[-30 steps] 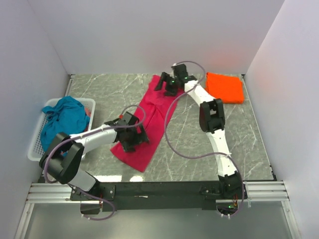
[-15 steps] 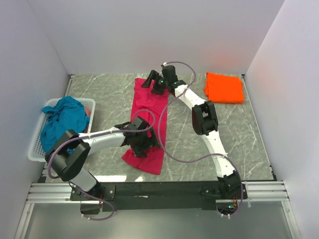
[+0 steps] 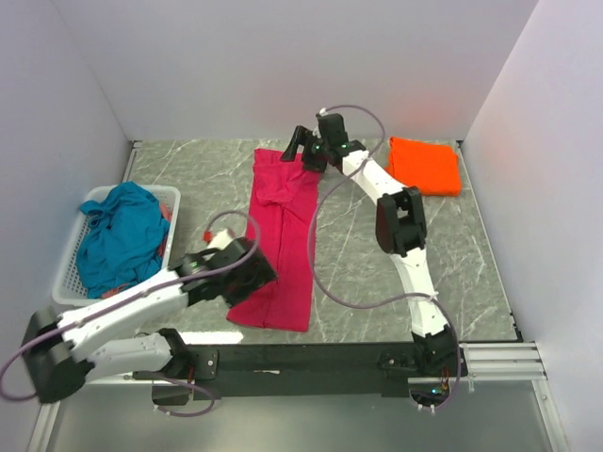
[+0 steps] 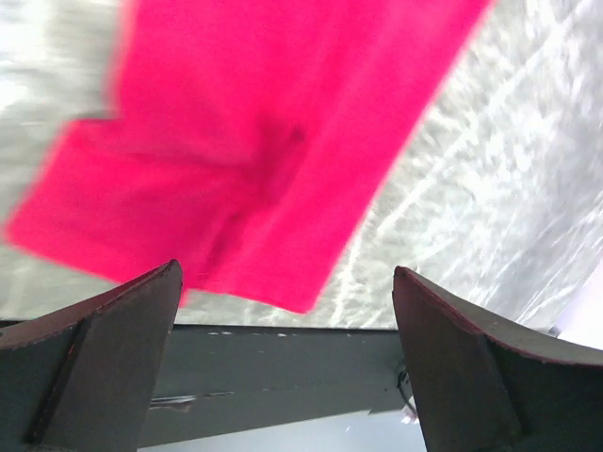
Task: Fold and stack the t-shirts
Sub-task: Fold the tshirt
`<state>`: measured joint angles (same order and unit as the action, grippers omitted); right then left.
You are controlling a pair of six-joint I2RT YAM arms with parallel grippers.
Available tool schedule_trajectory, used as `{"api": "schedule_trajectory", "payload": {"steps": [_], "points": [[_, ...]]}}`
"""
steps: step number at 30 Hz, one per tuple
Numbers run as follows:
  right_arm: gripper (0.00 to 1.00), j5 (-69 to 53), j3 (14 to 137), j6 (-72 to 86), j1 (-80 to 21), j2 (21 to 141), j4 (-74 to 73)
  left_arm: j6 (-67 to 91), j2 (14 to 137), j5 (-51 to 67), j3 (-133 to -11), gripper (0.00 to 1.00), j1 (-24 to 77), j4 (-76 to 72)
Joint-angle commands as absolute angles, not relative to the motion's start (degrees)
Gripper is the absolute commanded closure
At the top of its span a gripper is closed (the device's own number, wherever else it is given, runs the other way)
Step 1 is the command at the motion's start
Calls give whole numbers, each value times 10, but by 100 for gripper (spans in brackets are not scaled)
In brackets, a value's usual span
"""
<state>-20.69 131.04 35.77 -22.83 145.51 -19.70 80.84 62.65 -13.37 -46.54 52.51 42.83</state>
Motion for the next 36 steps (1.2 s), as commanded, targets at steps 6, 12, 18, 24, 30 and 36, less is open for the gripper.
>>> {"api": "schedule_trajectory", "payload": {"steps": [6, 12, 18, 24, 30, 36], "points": [[6, -121, 953, 288, -246, 1076, -164, 823, 514, -131, -321, 1, 405, 480], [7, -74, 735, 307, -278, 932, -134, 761, 526, -62, -265, 15, 326, 414], [7, -44, 643, 327, -290, 869, -142, 744, 548, -34, -249, 48, 322, 424], [7, -28, 596, 322, -294, 832, -163, 735, 528, -10, -225, 59, 322, 411], [8, -46, 539, 307, -316, 793, -199, 708, 568, 8, -230, 99, 322, 393], [11, -11, 485, 277, -474, 743, -275, 712, 536, 16, -239, 99, 323, 432]]}}
